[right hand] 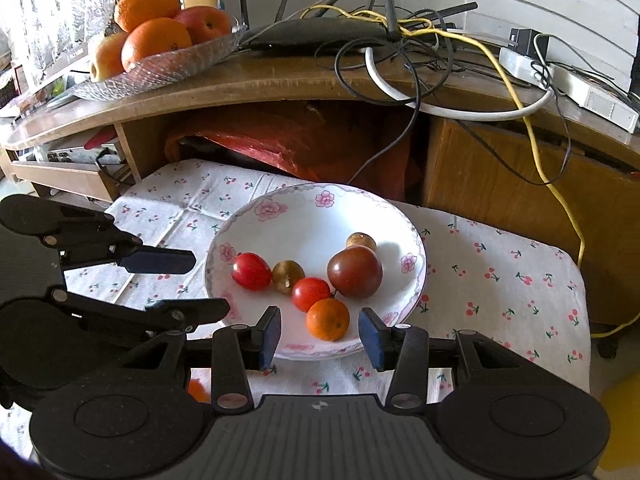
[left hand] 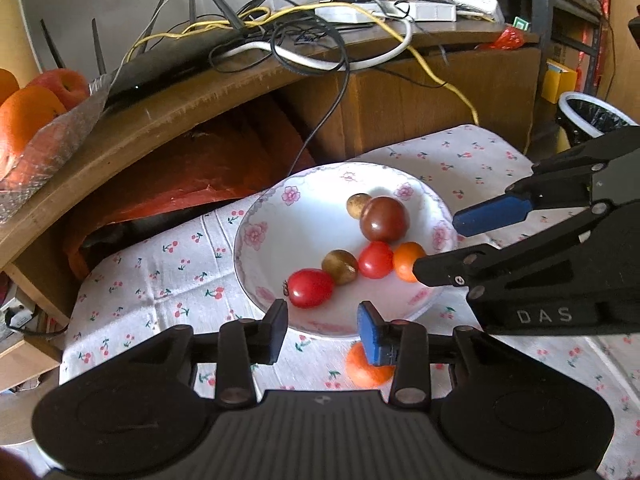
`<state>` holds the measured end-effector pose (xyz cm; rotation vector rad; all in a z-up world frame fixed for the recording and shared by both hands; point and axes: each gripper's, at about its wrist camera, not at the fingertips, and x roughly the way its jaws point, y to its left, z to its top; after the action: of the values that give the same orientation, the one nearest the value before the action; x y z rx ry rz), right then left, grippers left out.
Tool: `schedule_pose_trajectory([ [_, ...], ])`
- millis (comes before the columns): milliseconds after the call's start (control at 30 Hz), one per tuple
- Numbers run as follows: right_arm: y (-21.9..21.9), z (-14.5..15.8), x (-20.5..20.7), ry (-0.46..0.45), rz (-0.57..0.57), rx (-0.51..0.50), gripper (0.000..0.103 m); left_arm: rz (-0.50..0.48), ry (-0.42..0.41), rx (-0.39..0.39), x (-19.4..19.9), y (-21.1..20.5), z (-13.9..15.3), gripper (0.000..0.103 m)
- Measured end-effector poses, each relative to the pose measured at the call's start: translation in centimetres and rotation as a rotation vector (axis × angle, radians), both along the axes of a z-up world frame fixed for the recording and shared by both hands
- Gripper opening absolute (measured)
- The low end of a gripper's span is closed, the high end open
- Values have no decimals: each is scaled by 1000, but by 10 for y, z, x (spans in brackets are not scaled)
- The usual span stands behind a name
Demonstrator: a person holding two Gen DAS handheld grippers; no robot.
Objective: Organize fruits
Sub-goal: 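Move both tools toward the two remaining oranges, then grasp an orange with the left tool while the right tool grasps the other orange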
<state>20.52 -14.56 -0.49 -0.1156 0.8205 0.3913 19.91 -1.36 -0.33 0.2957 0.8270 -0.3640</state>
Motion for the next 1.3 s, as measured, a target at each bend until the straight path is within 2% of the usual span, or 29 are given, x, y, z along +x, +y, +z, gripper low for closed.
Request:
schedule_pose_trajectory([
  [200,2,3,-18,7,5,3,39,-19,48,-36,-28,6,1,47],
  [400,7,4,-31,19,16,6,39,-36,78,-29,-53,7,-8,47],
  [833,12,-5,-31,53,19,16,39,-40,136,-29,-48,-1,-36,46],
  [900,12,-7,-30,61,21,16,39,-36,136,-29,-47,-1,-39,40],
  [1033,14,-11,-29,76,26,20,39,-22,144,-62,-48,6,-39,39],
  [1300,33,-21,-31,93,84,30,39,5,122,-51,-56,32,-33,39],
])
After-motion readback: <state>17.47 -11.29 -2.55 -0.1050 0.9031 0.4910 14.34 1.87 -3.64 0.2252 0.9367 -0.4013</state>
